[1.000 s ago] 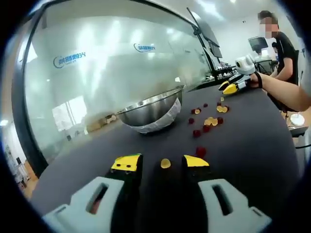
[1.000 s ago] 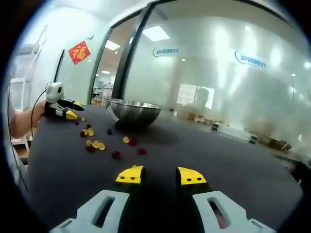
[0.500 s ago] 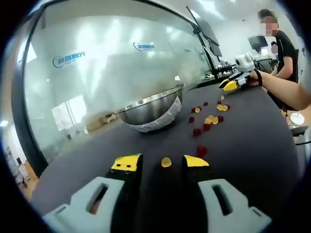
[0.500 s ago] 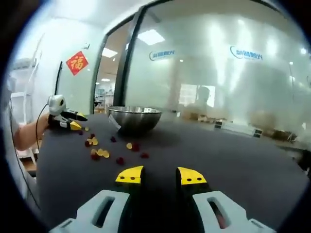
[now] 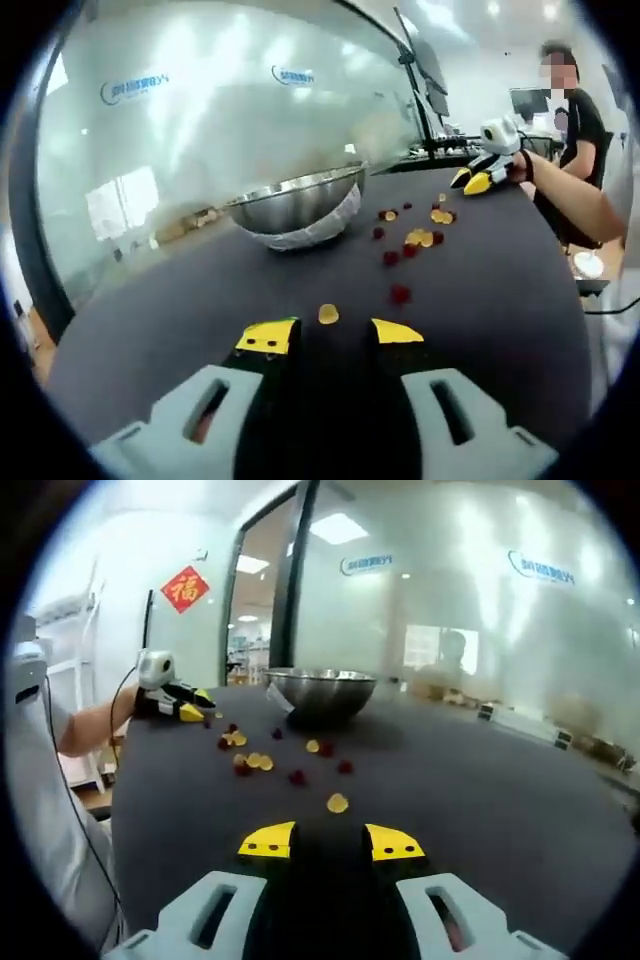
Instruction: Pick candy and put bowl
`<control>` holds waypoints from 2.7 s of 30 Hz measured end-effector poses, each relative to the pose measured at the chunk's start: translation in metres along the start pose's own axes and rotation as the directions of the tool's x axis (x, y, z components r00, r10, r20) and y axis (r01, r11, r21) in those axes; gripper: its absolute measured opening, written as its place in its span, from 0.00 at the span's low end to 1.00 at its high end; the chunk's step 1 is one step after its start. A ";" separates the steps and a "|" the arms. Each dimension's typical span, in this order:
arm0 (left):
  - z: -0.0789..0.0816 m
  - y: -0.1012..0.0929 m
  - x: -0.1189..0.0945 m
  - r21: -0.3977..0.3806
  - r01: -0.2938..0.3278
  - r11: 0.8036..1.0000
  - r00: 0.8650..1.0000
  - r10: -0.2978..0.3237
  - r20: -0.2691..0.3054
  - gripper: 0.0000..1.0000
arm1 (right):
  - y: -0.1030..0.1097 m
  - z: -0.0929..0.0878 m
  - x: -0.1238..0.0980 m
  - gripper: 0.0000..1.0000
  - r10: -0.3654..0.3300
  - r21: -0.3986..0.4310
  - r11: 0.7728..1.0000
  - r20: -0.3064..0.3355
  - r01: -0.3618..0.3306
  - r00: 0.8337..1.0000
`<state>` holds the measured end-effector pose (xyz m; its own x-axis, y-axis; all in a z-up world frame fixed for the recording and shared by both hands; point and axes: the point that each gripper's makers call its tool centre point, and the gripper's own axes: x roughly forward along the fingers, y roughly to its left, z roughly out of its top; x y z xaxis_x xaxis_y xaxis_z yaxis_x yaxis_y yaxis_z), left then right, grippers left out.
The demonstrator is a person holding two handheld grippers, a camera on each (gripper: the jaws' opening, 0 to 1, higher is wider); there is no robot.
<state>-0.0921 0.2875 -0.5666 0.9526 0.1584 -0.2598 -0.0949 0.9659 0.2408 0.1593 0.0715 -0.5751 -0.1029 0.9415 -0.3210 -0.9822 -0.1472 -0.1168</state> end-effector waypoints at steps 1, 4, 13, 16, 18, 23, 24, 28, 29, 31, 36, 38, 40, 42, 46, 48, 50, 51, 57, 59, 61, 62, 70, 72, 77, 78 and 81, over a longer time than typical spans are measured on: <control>0.000 0.000 0.002 -0.006 0.006 1.000 1.000 -0.006 -0.003 0.21 | 0.001 0.000 0.003 0.21 0.006 -0.002 1.000 -0.007 -0.006 1.000; -0.002 0.004 0.009 -0.044 0.026 0.999 0.999 -0.027 -0.019 0.21 | 0.003 -0.004 0.014 0.20 0.032 -0.008 0.999 -0.059 -0.033 0.998; -0.003 0.006 0.032 -0.109 0.054 0.993 0.997 -0.060 -0.055 0.14 | 0.003 0.006 0.047 0.17 0.065 0.042 0.997 -0.079 -0.062 0.995; -0.002 0.003 0.035 -0.093 0.068 0.993 0.996 -0.073 -0.053 0.09 | -0.004 0.007 0.053 0.10 0.034 0.043 0.999 -0.071 -0.031 0.997; -0.001 0.000 0.036 -0.085 0.081 0.993 0.995 -0.086 -0.053 0.04 | -0.011 0.007 0.054 0.05 -0.001 0.042 0.999 -0.065 0.004 0.998; 0.000 -0.002 0.037 -0.083 0.086 0.993 0.994 -0.091 -0.057 0.03 | -0.009 0.007 0.053 0.04 -0.009 0.028 1.000 -0.042 0.010 0.999; 0.000 -0.002 0.037 -0.083 0.086 0.993 0.994 -0.091 -0.056 0.03 | -0.009 0.007 0.053 0.04 -0.012 0.021 1.000 -0.040 0.013 0.999; 0.001 -0.003 0.039 -0.058 0.088 0.994 0.995 -0.091 -0.051 0.02 | -0.009 0.007 0.052 0.04 -0.019 0.001 1.000 -0.032 0.019 0.999; 0.001 -0.003 0.039 -0.053 0.088 0.995 0.995 -0.091 -0.049 0.02 | -0.009 0.008 0.052 0.04 -0.021 -0.002 1.000 -0.030 0.021 0.999; 0.002 -0.003 0.040 -0.046 0.087 0.995 0.995 -0.090 -0.050 0.02 | -0.009 0.009 0.053 0.04 -0.022 -0.003 1.000 -0.030 0.021 0.999; 0.038 0.005 0.033 -0.076 0.059 0.995 0.996 -0.054 0.066 0.02 | -0.006 0.043 0.048 0.04 0.017 0.031 0.999 0.093 -0.020 0.996; 0.072 0.009 0.031 -0.052 0.059 0.997 0.987 -0.050 0.151 0.02 | -0.005 0.074 0.044 0.04 0.033 0.032 0.999 0.188 -0.040 0.982; 0.106 0.019 0.034 -0.042 0.032 0.999 0.977 -0.023 0.213 0.02 | -0.008 0.106 0.046 0.04 0.019 0.001 1.000 0.243 -0.020 0.970; 0.140 0.033 0.045 -0.042 0.002 0.999 0.960 0.010 0.279 0.02 | -0.008 0.140 0.056 0.04 0.018 -0.054 0.999 0.271 -0.004 0.962; 0.172 0.058 0.086 -0.082 -0.007 0.997 0.955 0.031 0.296 0.02 | -0.006 0.199 0.093 0.04 0.035 0.047 0.997 0.348 -0.054 0.937; 0.176 0.066 0.104 -0.143 -0.010 0.990 0.957 0.051 0.284 0.02 | -0.008 0.207 0.118 0.04 0.021 0.067 0.997 0.329 -0.046 0.944; 0.175 0.067 0.119 -0.126 -0.020 0.992 0.963 0.053 0.265 0.02 | -0.008 0.208 0.139 0.04 0.013 0.069 0.997 0.297 -0.035 0.955; 0.173 0.067 0.124 -0.106 -0.029 0.994 0.966 0.055 0.252 0.02 | -0.007 0.209 0.147 0.04 0.020 0.063 0.997 0.291 -0.040 0.957; 0.165 0.072 0.135 -0.145 -0.032 0.989 0.967 0.067 0.245 0.02 | -0.013 0.211 0.166 0.05 0.005 0.084 0.996 0.299 -0.031 0.954; 0.162 0.073 0.135 -0.170 -0.018 0.985 0.968 0.060 0.245 0.02 | -0.015 0.206 0.171 0.05 0.001 0.072 0.997 0.288 -0.022 0.958; 0.161 0.075 0.134 -0.199 -0.007 0.980 0.963 0.060 0.261 0.05 | -0.011 0.200 0.175 0.15 0.027 0.061 0.997 0.273 -0.045 0.962; 0.162 0.077 0.133 -0.194 -0.009 0.981 0.955 0.066 0.288 0.13 | -0.009 0.199 0.177 0.31 0.041 0.071 0.996 0.267 -0.062 0.963; 0.154 0.069 0.124 -0.150 0.001 0.989 0.960 0.041 0.277 0.18 | -0.010 0.205 0.160 0.23 0.025 0.068 0.997 0.308 -0.048 0.951; 0.152 0.065 0.116 -0.140 0.014 0.990 0.960 0.026 0.280 0.18 | -0.010 0.202 0.153 0.23 0.024 0.055 0.998 0.306 -0.043 0.952; 0.134 0.038 0.066 -0.093 0.062 0.994 0.941 -0.028 0.336 0.18 | -0.001 0.165 0.107 0.24 0.042 0.071 0.995 0.306 -0.067 0.951; 0.121 0.028 0.054 -0.073 0.076 0.994 0.948 -0.049 0.316 0.18 | 0.003 0.152 0.095 0.24 0.053 0.066 0.995 0.306 -0.076 0.951; 0.083 0.003 0.022 -0.060 0.121 0.991 0.965 -0.103 0.241 0.18 | 0.009 0.097 0.064 0.23 0.067 0.010 0.997 0.210 -0.070 0.975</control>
<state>-0.0476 0.2766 -0.4938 0.9987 0.0038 -0.0501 0.0038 0.9885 0.1511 0.1283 0.1594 -0.5058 -0.1989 0.9722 -0.1237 -0.9740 -0.2101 -0.0845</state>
